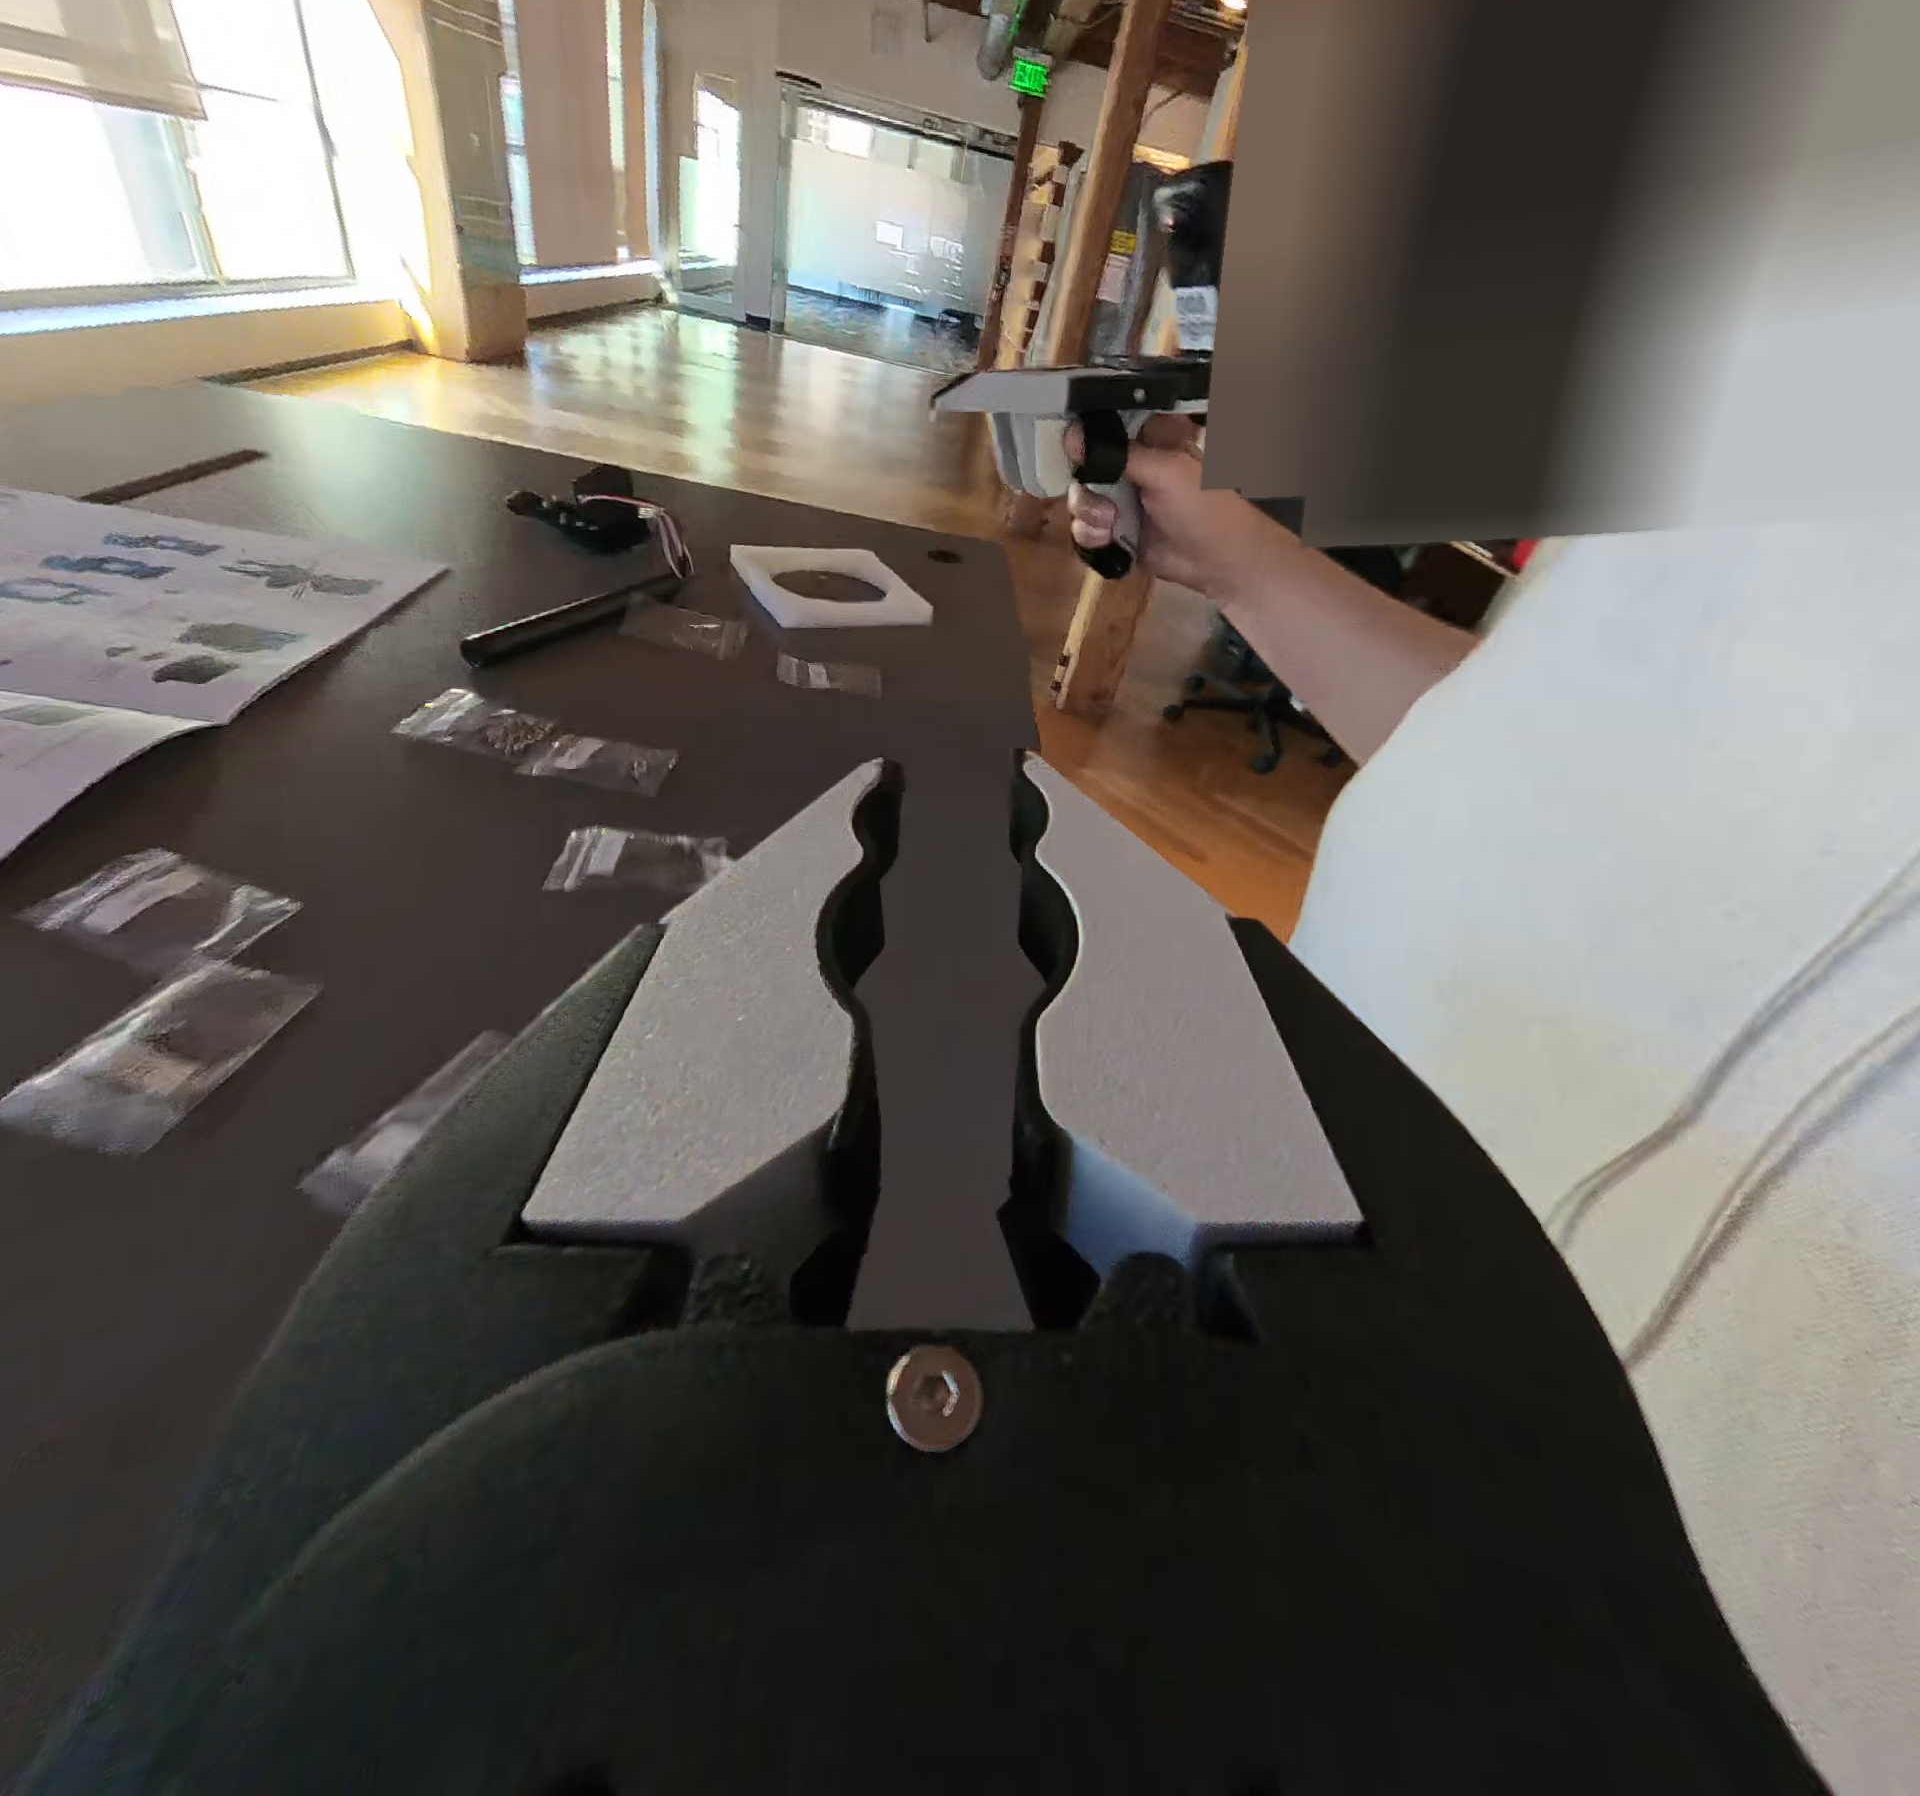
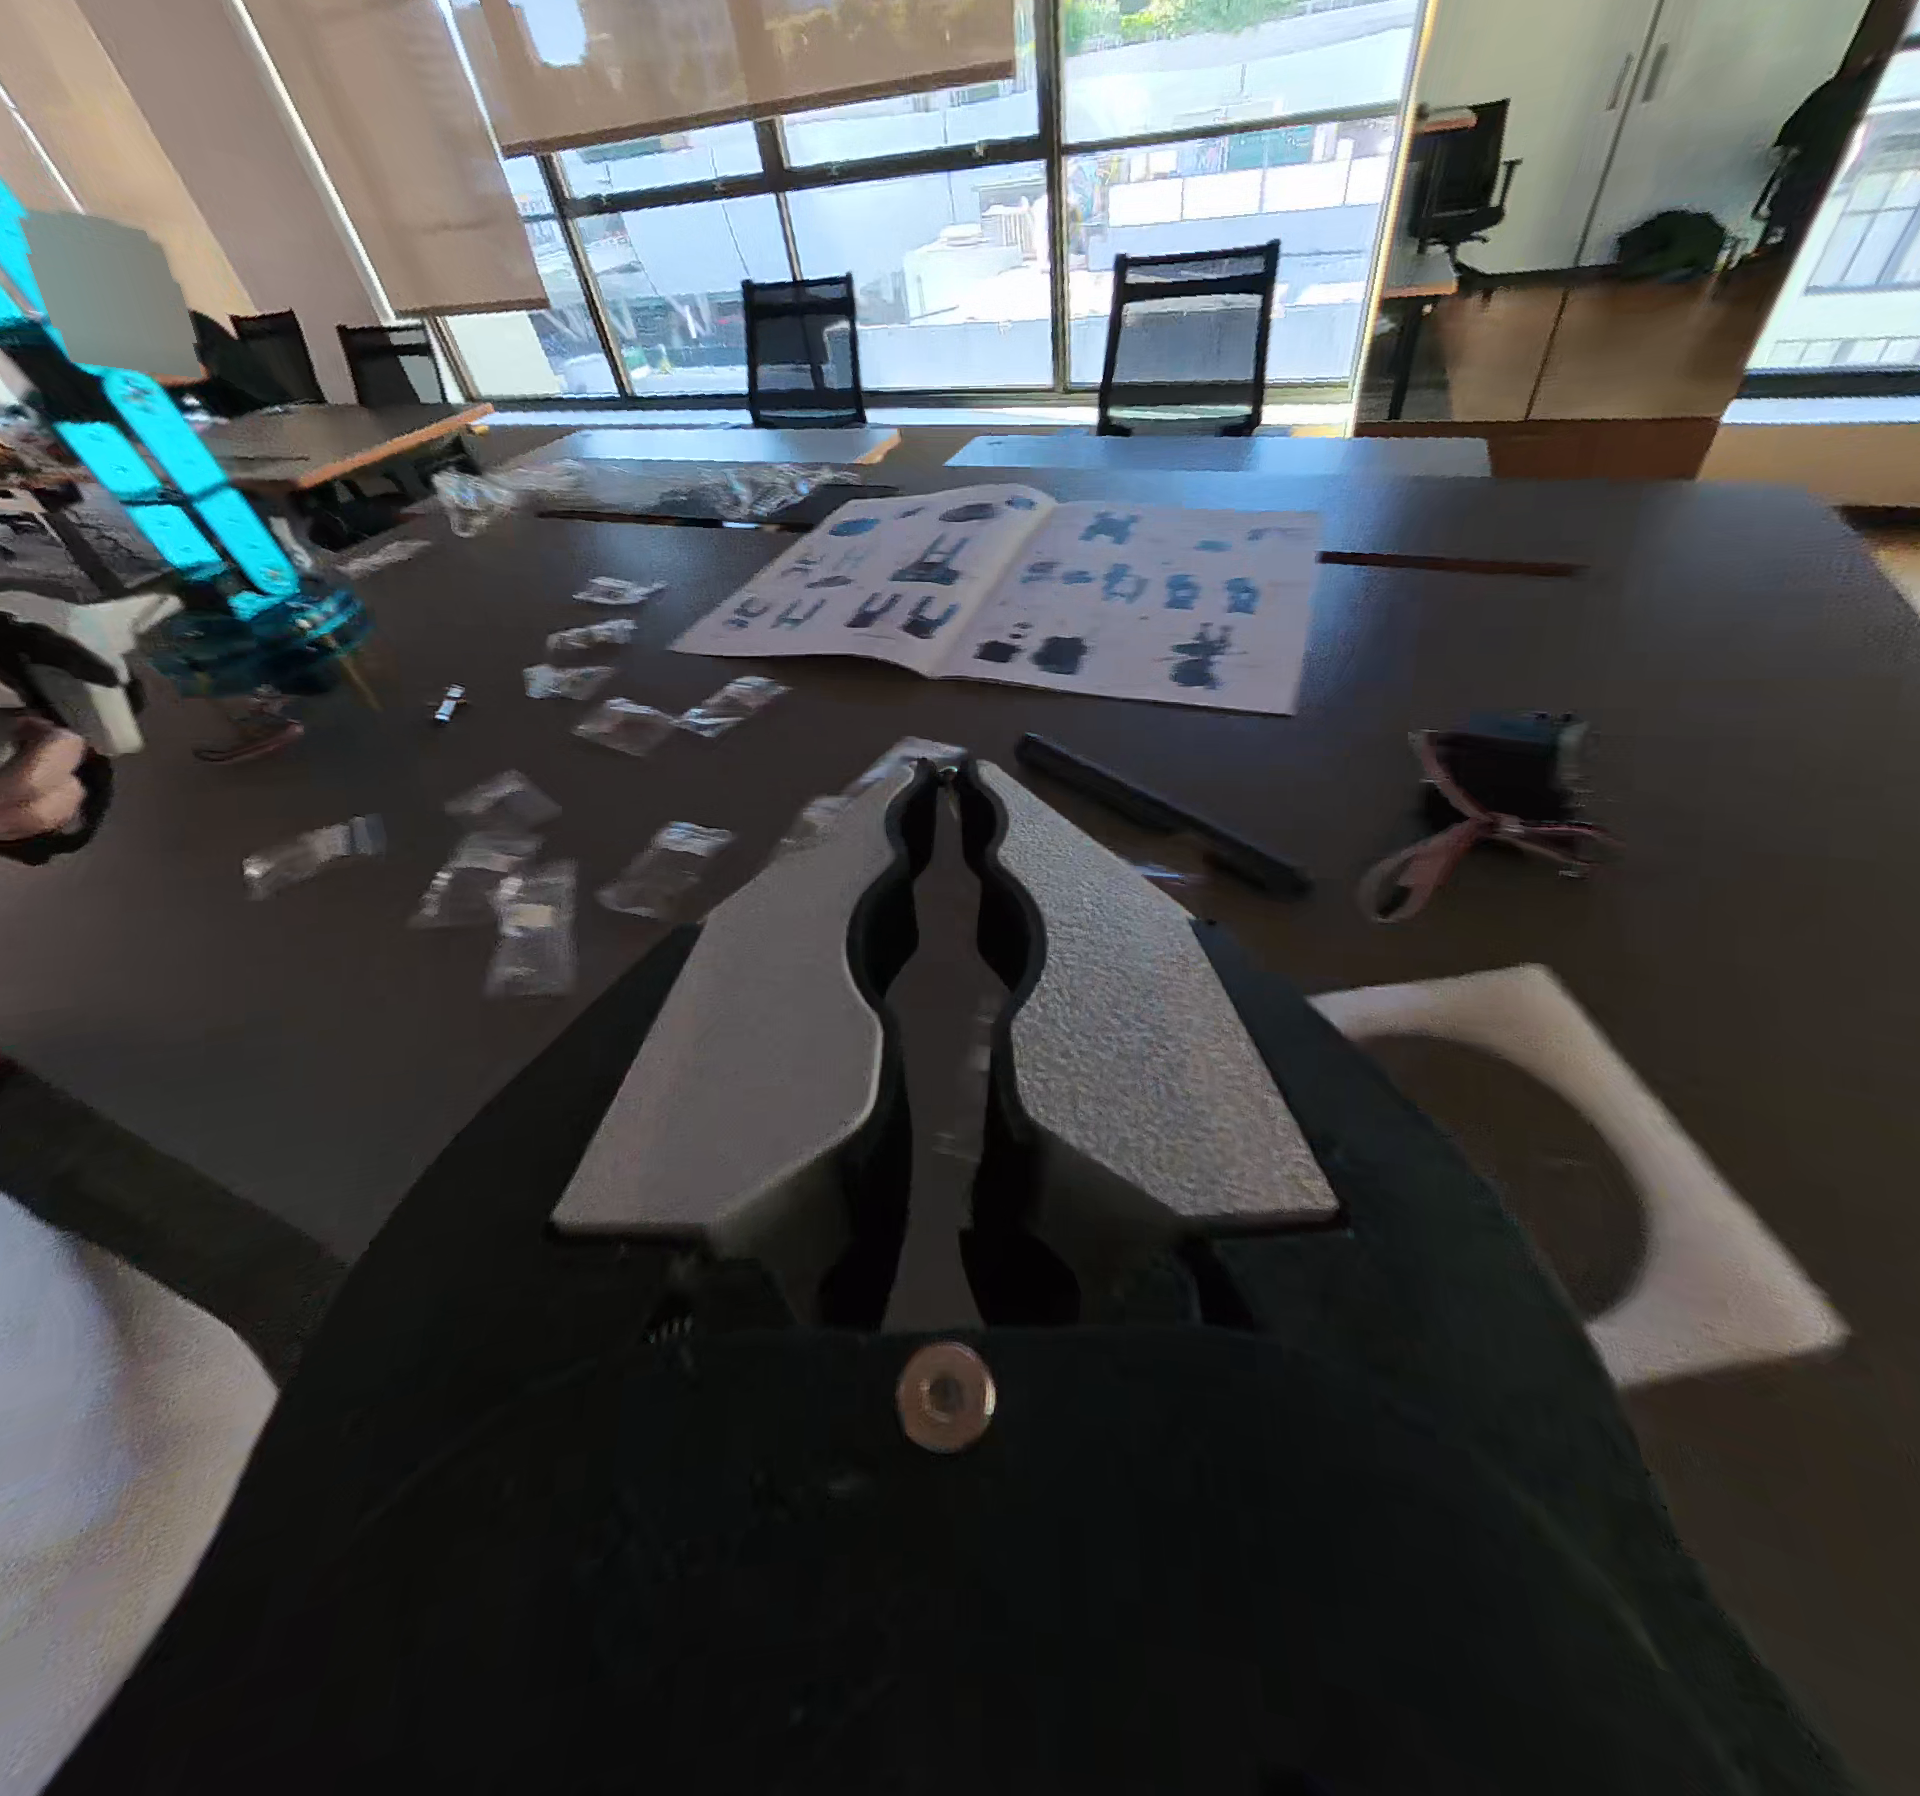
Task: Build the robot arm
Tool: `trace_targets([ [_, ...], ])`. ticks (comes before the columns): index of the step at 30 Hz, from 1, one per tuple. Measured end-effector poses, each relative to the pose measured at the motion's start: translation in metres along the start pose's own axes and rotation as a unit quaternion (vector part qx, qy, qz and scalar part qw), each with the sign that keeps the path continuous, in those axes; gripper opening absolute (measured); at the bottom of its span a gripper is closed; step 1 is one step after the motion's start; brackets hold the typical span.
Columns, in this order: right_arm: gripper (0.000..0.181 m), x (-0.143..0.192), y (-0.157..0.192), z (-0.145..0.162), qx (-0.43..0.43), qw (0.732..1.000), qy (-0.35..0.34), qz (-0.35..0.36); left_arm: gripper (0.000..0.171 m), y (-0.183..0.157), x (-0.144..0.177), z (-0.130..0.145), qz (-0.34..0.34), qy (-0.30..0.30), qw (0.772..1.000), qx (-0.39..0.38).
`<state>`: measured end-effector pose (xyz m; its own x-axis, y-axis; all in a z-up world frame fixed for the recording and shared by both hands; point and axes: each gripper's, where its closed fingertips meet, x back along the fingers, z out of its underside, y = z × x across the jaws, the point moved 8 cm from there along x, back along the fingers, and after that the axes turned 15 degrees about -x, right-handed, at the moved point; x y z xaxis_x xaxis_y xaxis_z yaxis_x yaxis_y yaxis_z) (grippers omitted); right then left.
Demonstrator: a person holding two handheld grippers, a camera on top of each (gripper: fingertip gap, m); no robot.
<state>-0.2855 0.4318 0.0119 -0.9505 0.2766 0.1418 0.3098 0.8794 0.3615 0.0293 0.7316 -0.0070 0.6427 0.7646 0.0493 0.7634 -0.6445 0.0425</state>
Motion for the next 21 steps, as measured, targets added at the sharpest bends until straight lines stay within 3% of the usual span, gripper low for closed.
trace_targets([
  [4, 0.003, 0.015, -0.112, -0.036, 0.059, 0.996, 0.027, -0.067, 0.023, 0.012, -0.115, 0.009, -0.087, -0.015, 0.994, 0.069],
  [6, 0.003, 0.011, -0.164, -0.052, 0.07, 0.994, 0.058, -0.061, 0.034, 0.029, -0.178, 0.009, -0.108, -0.013, 0.986, 0.128],
  [8, 0.003, 0.004, -0.195, -0.066, 0.064, 0.991, 0.063, -0.097, 0.036, 0.046, -0.241, 0.003, -0.073, -0.02, 0.981, 0.179],
  [12, 0.003, -0.023, -0.244, -0.072, 0.026, 0.983, 0.074, -0.165, 0.042, 0.09, -0.349, 0.001, -0.069, 0.07, 0.982, 0.163],
  [15, 0.003, -0.048, -0.267, -0.064, 0.008, 0.977, 0.08, -0.199, 0.052, 0.138, -0.403, 0.005, -0.142, 0.102, 0.969, 0.176],
  [17, 0.003, -0.061, -0.275, -0.057, 0.01, 0.974, 0.09, -0.208, 0.061, 0.164, -0.429, 0.011, -0.214, 0.114, 0.948, 0.205],
  [21, 0.003, -0.078, -0.282, -0.048, 0.038, 0.965, 0.111, -0.234, 0.079, 0.188, -0.466, 0.032, -0.291, 0.172, 0.906, 0.254],
])
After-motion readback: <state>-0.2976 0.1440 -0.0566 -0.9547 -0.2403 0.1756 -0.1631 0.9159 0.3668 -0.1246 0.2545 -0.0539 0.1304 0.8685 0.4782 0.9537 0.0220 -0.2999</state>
